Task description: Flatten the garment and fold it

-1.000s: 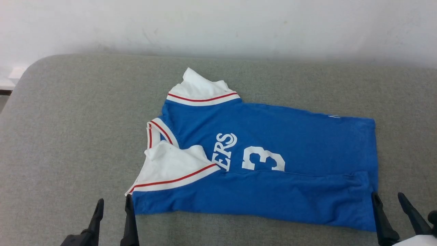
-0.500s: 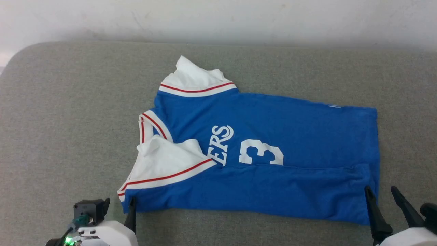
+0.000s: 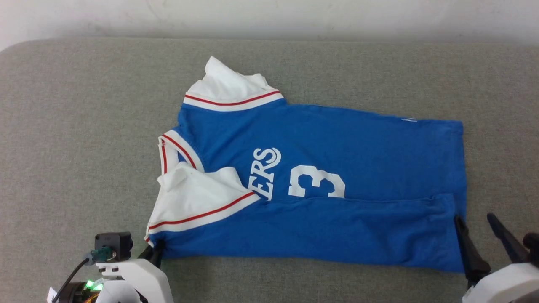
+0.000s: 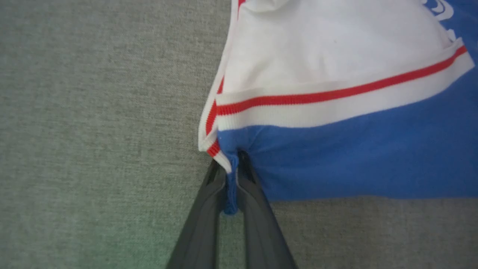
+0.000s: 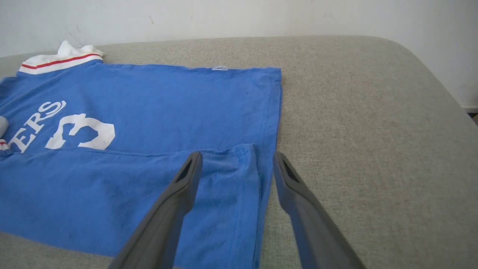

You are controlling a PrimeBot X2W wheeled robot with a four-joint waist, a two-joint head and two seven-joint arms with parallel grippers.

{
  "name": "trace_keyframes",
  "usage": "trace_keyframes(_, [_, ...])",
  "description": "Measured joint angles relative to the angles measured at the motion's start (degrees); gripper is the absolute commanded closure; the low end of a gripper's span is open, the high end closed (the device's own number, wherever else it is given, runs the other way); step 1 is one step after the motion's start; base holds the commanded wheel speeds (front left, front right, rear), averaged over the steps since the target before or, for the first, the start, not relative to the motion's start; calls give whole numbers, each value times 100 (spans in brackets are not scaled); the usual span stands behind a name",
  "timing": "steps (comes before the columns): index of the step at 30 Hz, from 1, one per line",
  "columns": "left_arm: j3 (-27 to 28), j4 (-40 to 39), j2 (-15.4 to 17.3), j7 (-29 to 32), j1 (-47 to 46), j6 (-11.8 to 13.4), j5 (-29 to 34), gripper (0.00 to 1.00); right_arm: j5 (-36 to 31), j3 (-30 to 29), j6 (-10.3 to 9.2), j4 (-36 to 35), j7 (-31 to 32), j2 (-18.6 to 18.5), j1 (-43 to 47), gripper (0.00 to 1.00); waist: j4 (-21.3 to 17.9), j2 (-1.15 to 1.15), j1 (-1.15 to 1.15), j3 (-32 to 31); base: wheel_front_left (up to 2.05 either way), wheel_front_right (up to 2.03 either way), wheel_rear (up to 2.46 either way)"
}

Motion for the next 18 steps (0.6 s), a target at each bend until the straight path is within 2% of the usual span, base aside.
trace_keyframes(4, [51,-45,-1,-54,15,26,-35,100,83,-29,0,-218,339,-234,-112,0,19,0,0,-15,0,0,0])
trace_keyframes(7, [75,-119,-3,-98,66,59,-73,100,58,-226,0,-282,902,-331,-90,0,59,0,0,-33,0,0,0])
trace_keyframes(11, [73,-235,-8,-93,101,101,-76,100,19,-300,0,-292,1602,-347,123,0,150,0,0,-34,0,0,0])
trace_keyframes(18, [48,-333,-30,-83,99,118,-77,100,151,-276,0,-198,1918,-101,307,0,269,0,0,58,0,0,0])
